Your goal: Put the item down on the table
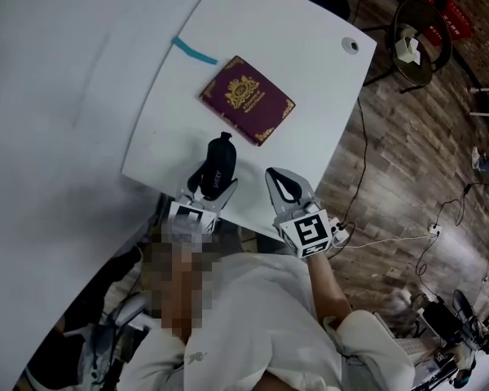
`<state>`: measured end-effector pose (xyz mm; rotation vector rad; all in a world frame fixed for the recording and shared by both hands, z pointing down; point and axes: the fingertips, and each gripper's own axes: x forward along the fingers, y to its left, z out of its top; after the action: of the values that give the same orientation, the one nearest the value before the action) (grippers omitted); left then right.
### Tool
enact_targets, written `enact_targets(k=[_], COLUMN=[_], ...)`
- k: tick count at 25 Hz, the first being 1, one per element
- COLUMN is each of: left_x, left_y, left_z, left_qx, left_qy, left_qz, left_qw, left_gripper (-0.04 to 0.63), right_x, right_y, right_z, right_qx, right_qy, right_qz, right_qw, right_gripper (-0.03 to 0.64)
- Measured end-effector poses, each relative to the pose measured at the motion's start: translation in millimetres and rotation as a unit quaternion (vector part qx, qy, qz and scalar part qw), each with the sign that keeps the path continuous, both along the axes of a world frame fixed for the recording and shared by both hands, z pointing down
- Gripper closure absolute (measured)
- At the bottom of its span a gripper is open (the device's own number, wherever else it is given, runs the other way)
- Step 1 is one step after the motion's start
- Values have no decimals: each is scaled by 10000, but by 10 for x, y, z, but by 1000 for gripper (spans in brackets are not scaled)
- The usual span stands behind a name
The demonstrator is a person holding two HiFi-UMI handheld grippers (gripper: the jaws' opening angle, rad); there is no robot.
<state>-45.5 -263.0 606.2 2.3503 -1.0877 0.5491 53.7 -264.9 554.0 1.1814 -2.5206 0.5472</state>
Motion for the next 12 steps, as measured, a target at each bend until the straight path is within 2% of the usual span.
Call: enact_targets(k=[12], left_x=[78], left_y=[41], left_z=[606], left_qx=[-672], left_qy=[-312], left_qz=[65], left_qw=[9972], left_gripper=[236], right_x=[-26], right_y=[-5], right_z=[431], right_qx=[-427], right_qy=[39], right_qz=[-157], right_qw=[9990], right_gripper=[612])
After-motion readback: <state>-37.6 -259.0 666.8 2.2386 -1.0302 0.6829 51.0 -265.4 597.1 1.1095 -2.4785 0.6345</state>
